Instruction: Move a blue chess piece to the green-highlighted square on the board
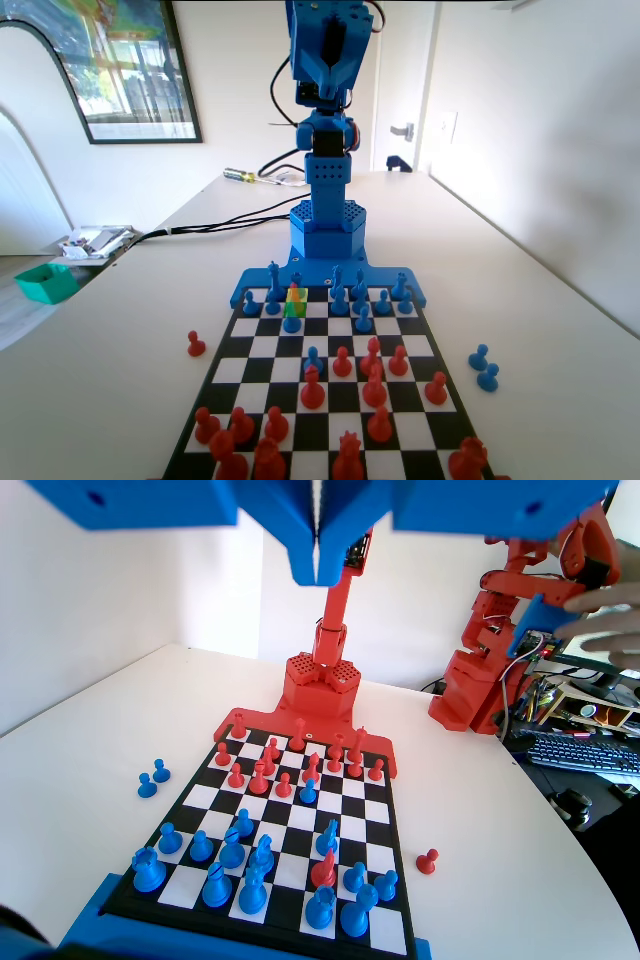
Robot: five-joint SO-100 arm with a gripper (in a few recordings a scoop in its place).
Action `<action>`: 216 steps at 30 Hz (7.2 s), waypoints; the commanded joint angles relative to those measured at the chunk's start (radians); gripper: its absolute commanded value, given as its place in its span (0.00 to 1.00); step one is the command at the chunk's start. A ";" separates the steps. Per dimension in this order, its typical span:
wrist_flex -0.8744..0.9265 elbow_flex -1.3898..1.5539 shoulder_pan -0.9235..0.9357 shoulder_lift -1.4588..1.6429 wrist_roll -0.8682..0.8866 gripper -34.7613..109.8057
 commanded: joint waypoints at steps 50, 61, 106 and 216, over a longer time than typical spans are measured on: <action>0.087 -0.396 0.153 -0.726 -0.009 0.25; 0.034 -0.357 0.267 -1.126 -0.014 0.25; -0.403 -0.038 0.196 -1.496 0.081 0.32; -0.526 -0.020 0.259 -1.654 -0.041 0.25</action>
